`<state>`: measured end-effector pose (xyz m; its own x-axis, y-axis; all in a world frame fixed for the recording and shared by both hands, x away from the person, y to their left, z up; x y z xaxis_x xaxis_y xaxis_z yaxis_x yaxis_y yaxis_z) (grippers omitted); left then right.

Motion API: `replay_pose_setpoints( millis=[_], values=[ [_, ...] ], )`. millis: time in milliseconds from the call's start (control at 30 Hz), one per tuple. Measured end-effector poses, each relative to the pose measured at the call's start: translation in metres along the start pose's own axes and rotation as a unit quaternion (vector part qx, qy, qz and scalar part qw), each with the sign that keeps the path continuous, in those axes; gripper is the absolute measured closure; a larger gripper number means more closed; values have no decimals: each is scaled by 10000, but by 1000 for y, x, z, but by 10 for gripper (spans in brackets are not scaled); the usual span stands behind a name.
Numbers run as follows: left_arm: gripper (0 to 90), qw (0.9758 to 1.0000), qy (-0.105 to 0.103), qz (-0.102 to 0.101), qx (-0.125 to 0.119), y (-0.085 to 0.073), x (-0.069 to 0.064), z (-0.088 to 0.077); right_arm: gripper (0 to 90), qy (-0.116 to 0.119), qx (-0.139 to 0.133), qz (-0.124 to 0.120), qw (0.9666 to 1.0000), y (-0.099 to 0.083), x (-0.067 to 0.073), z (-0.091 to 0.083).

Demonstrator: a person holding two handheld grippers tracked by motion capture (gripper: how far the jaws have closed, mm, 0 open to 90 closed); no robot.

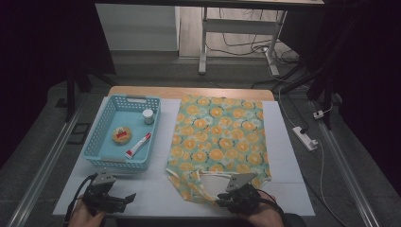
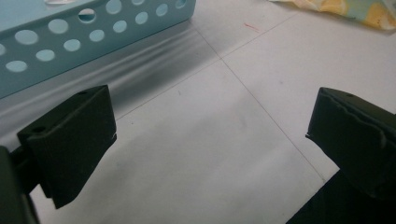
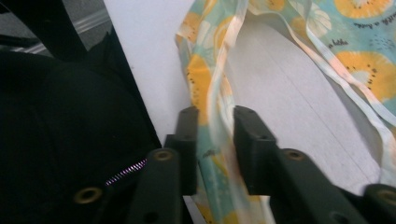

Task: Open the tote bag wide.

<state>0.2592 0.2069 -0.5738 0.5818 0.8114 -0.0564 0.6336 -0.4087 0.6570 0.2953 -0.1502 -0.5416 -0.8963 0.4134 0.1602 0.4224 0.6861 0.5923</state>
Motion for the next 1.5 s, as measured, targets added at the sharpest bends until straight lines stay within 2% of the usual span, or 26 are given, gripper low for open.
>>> replay_pose_setpoints(
  millis=[133, 300, 567, 600, 733, 1033, 1100, 1500],
  values=[
    [17, 10000, 1, -4, 3, 0, 0, 0, 859, 17, -63, 1, 10000, 2, -1, -3],
    [19, 10000, 5, -1, 3, 0, 0, 0, 869, 83, -131, 82, 9998, 6, -2, -7],
    [21, 10000, 1, -28, -10, 0, 0, 0, 876, 174, -309, 234, 9991, 24, -16, -15],
    [21, 10000, 3, -29, -12, 0, 0, 0, 878, 129, -336, 297, 9989, 29, -23, -17],
    [22, 10000, 0, -33, -18, 0, 1, 0, 880, 45, -387, 339, 9987, 35, -33, -18],
    [23, 10000, 15, -63, -34, 0, 1, -1, 881, -188, -601, 290, 9976, 52, -55, -22],
    [23, 10000, 14, -69, -41, 0, 1, -1, 882, -281, -607, 286, 9974, 57, -62, -21],
    [25, 10000, -5, -79, -43, 0, 1, -1, 885, -457, -651, 482, 9957, 69, -94, -13]
  ],
)
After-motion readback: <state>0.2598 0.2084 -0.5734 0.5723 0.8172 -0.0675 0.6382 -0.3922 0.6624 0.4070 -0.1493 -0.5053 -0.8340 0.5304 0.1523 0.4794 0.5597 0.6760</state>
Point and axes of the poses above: each handheld gripper's, and its own axes: z roughly forward along the jaws, y roughly out of its top, x roughly to its left, the point moved 7 cm from there along z, roughly forward along the jaws, and after that the axes turned 7 degrees about z, right-handed, at the moved point
